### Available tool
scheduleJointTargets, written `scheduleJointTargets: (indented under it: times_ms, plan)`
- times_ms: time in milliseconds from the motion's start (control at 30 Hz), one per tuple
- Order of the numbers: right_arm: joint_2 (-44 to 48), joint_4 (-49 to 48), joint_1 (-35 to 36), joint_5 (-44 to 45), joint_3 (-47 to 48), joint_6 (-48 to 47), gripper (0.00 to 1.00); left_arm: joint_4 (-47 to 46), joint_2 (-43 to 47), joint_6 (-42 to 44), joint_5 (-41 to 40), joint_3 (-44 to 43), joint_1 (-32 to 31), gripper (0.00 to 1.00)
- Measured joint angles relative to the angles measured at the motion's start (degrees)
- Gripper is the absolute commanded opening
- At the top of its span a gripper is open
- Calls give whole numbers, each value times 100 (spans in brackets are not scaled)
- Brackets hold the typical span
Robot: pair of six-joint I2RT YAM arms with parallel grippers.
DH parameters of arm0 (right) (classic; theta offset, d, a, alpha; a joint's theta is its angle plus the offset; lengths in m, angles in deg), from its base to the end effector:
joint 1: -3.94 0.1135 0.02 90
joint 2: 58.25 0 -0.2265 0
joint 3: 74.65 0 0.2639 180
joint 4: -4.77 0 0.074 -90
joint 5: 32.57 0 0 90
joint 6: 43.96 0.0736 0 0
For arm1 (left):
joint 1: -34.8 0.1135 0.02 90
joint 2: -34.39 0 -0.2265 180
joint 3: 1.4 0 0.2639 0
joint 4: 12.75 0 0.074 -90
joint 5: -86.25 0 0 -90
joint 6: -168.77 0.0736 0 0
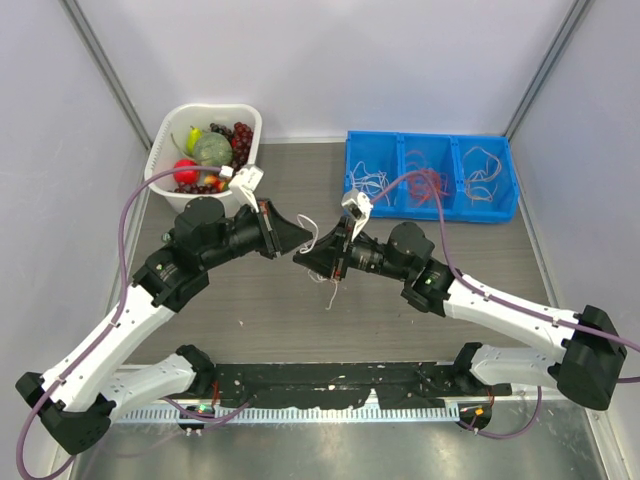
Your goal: Untangle the cables
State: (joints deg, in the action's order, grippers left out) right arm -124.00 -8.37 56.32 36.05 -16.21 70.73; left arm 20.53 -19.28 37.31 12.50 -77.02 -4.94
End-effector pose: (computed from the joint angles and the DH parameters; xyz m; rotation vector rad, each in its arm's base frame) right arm 0.1805 0.2782 0.3009 -0.7066 1.4713 1.3380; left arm 0.1963 -0.1900 0.3662 0.1970 1.9354 -1.2400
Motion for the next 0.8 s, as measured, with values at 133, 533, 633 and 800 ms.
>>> scheduleJointTargets:
  times_ms: [133,533,633,800]
  plan:
    - [-61,-11,15,175,-2,92,1,-2,7,22,-55,0,0,21]
    - [-92,1768,-48,1696,960,-413,1,487,944,699,-1727,149,0,93]
    - [-210,2127,-238,2157,1757,-664,1,612,1169,848,-2098,240,0,94]
    - [-614,2361,-1082,2535,2697,-800,1,802,1362,1012,-2398,374,0,95]
